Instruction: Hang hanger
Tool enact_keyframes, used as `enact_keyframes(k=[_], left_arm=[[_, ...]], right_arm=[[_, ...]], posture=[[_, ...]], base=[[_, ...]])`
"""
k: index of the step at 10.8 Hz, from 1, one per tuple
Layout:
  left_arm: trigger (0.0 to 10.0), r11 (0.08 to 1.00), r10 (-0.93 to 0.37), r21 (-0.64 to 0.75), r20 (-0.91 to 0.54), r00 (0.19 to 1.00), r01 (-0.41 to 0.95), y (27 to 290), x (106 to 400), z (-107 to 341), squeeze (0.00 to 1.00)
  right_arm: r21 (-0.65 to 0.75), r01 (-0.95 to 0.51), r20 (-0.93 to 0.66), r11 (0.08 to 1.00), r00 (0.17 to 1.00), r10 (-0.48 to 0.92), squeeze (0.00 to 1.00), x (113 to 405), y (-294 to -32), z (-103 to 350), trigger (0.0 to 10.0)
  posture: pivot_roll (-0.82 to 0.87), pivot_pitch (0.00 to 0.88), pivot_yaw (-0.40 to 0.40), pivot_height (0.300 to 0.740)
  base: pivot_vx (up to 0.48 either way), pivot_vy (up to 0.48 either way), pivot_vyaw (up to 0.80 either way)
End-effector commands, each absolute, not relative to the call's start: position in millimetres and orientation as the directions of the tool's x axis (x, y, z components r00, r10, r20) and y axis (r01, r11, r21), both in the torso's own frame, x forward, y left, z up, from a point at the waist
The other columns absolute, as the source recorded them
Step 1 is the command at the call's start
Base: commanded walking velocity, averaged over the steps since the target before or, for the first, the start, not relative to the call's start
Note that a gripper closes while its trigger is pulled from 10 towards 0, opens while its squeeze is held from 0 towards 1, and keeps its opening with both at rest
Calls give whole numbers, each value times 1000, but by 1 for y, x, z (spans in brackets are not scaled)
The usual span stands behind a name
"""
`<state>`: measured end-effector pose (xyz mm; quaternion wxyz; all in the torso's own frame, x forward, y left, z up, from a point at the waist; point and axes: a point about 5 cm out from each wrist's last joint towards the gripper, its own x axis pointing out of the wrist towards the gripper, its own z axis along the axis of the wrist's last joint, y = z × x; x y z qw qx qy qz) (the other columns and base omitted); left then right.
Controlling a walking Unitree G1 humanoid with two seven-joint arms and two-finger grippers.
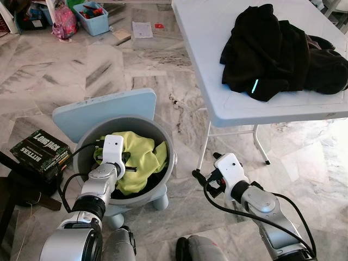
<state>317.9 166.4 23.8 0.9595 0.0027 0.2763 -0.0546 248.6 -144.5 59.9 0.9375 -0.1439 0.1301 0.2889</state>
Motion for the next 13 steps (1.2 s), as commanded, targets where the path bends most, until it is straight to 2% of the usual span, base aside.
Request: enact_keyframes(k=[1,4,6,7,8,9,10,11,13], left_arm=[[0,993,-111,-25,-545,831,116,165,314,19,0],[0,988,-128,3,-540,832,153,165,313,19,0],[0,907,-219,204,-518,827,369,178,299,27,0],[0,829,-242,330,-515,822,451,188,293,35,0],[0,752,-258,417,-525,811,510,199,289,46,0],[0,709,-246,485,-512,823,513,204,290,55,0],[0,615,-228,592,-498,836,520,210,292,65,0],[0,336,-269,736,-523,809,588,209,295,83,0],[0,188,-375,723,-573,729,664,180,290,88,0]], right_arm=[[-199,-576,-342,793,799,494,0,248,-148,58,10000],[-199,-583,-347,788,794,499,0,247,-148,56,10000],[-166,-581,-341,797,792,507,0,247,-147,55,10000],[-156,-583,-342,797,789,511,0,248,-146,54,10000],[-146,-587,-343,796,785,516,0,249,-145,53,10000],[-141,-589,-342,795,783,519,0,250,-145,53,10000],[-137,-591,-341,795,782,522,0,250,-144,53,10000],[-129,-591,-336,796,782,526,0,252,-143,53,10000],[-118,-590,-330,799,782,529,0,254,-142,53,10000]], posture=[[-127,128,-71,740],[-131,129,-71,740],[-113,133,-66,740],[-107,135,-66,740],[-90,134,-65,740],[-85,132,-65,740],[-83,130,-63,740],[-75,128,-58,740],[-68,127,-53,740]], base=[[0,0,0],[0,0,0],[0,0,0],[0,0,0],[0,0,0],[0,0,0],[0,0,0],[0,0,0],[0,0,0]])
